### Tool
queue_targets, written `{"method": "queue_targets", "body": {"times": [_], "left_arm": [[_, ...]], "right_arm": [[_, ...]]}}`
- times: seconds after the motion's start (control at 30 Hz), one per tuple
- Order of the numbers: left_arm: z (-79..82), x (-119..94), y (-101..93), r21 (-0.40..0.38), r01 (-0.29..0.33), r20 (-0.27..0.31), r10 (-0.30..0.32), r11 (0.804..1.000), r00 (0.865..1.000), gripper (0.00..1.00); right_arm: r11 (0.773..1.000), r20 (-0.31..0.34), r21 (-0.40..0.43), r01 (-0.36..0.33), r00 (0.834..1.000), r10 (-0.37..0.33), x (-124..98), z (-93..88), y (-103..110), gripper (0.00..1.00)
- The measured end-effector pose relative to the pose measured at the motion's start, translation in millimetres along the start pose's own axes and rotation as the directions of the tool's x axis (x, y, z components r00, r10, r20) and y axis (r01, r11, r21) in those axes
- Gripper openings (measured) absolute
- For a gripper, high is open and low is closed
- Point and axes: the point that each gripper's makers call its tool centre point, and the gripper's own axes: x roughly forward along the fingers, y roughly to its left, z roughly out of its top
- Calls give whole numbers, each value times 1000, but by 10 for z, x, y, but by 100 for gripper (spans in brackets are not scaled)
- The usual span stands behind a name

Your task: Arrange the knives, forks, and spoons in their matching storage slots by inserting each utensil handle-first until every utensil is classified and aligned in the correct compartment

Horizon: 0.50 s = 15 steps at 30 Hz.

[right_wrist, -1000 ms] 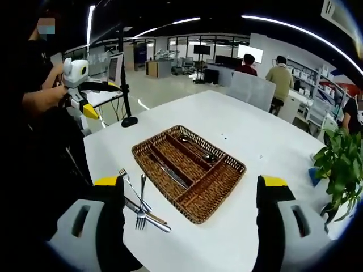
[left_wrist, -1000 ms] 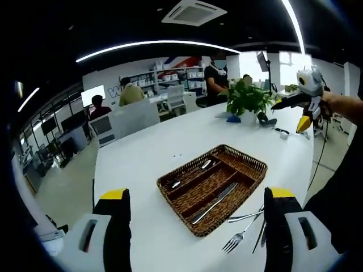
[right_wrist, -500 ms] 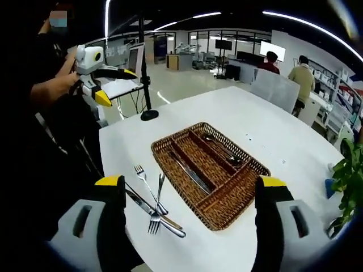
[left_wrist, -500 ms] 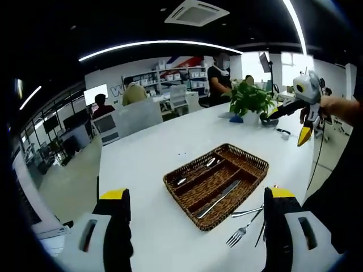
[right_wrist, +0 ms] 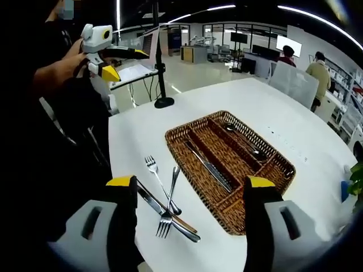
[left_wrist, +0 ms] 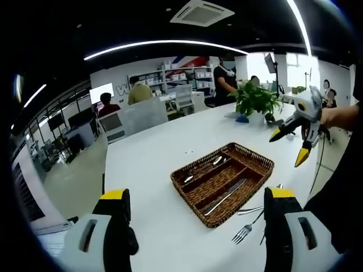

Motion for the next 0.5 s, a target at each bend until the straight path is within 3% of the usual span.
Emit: {"method": "queue_targets", "body": {"times": [0.3,0.5], "left_arm": [[-14,-28,31,-9,-11,0,11,1000,1000,100],[-21,-69,48,-12,-21,0,21,1000,1000,100]], "right_arm": [[998,-56,8,-60,997,60,294,-340,206,57],[996,-91,22,-90,992,91,432,-497,294,52]]}}
